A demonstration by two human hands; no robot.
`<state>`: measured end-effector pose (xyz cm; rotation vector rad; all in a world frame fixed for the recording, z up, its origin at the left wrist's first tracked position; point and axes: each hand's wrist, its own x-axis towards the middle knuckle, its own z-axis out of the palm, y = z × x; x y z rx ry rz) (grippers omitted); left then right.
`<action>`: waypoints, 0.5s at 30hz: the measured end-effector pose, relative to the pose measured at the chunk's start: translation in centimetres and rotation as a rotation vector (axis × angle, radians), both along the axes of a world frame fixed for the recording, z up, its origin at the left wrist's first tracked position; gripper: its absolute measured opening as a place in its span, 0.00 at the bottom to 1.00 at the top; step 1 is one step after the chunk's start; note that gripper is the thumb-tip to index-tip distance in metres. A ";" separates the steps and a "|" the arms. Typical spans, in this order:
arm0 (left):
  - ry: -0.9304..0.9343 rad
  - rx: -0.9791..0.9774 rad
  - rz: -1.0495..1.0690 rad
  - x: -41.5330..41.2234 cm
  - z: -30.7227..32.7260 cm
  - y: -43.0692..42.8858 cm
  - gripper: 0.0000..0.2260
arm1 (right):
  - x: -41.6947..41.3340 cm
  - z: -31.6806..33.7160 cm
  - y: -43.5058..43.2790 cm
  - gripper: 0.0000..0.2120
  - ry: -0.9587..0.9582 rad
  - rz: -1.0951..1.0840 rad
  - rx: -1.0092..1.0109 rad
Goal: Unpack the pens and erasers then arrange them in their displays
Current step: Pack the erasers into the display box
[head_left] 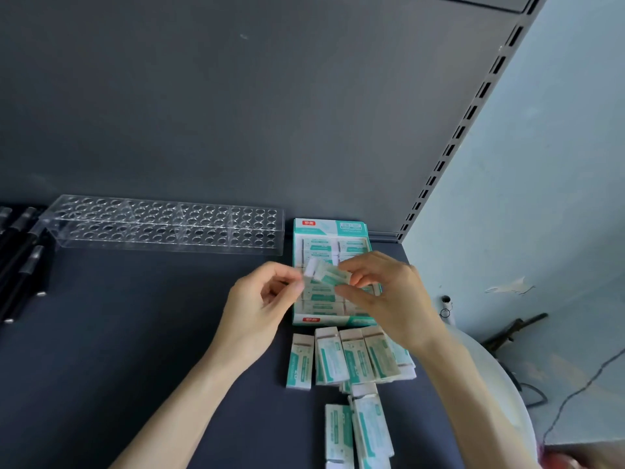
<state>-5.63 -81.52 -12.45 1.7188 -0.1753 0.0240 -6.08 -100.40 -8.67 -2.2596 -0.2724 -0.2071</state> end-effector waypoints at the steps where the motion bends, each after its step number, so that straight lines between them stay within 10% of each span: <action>1: -0.009 0.046 0.002 -0.1 -0.2 0.0 0.04 | 0.2 0.0 -0.4 0.10 -0.007 -0.015 -0.030; 8: 0.046 0.299 -0.079 -0.2 -0.6 1.1 0.38 | 1.7 0.0 -2.8 0.10 -0.075 -0.095 -0.354; 15: 0.060 0.329 -0.133 -0.2 -0.7 1.0 0.38 | 2.3 -1.2 -1.9 0.08 -0.095 -0.100 -0.582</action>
